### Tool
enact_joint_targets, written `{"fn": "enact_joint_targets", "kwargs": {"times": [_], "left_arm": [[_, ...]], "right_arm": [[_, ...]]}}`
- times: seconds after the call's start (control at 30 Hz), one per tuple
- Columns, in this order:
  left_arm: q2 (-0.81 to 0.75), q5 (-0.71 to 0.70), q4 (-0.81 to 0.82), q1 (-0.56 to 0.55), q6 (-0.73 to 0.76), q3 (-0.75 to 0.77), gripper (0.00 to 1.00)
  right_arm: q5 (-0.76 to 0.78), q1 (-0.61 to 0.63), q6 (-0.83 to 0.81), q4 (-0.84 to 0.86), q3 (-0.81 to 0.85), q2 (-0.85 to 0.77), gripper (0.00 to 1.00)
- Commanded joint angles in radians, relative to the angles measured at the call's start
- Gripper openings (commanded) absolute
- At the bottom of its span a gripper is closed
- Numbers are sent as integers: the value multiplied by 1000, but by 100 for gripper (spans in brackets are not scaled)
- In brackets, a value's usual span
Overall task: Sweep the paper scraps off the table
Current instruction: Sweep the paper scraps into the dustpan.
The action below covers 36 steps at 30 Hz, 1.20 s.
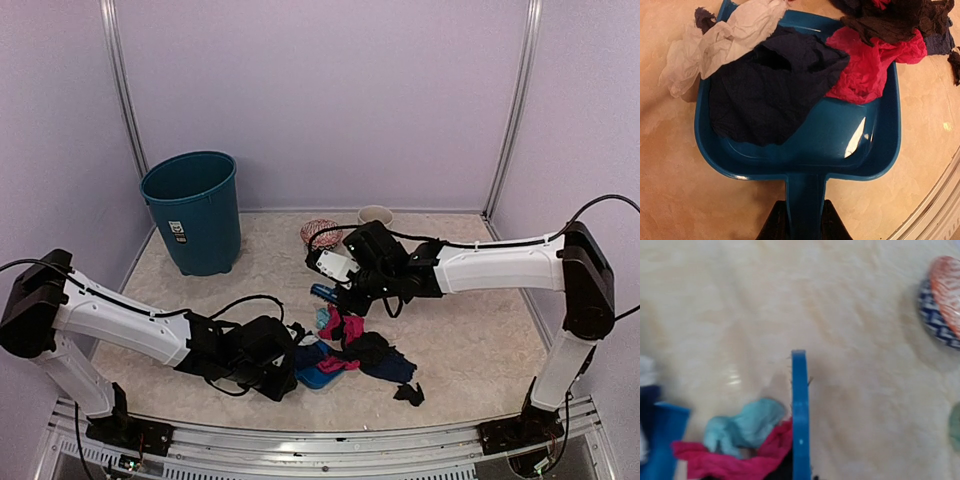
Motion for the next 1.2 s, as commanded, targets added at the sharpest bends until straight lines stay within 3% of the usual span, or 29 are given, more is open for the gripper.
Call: {"fn": "enact_joint_targets", "kwargs": {"times": [0.0, 0.37, 0.8, 1.17], "left_arm": [[59, -27, -109, 28, 1, 13, 0], [133, -27, -64, 46, 48, 54, 0], [97, -124, 123, 31, 67, -67, 0], [142, -141, 171, 21, 69, -81, 0]], "right_arm": [[-53, 39, 47, -36, -38, -84, 0], [-140, 108, 187, -16, -121, -213, 0], [-31, 111, 234, -44, -91, -273, 0], [366, 62, 270, -83, -106, -313, 0]]}}
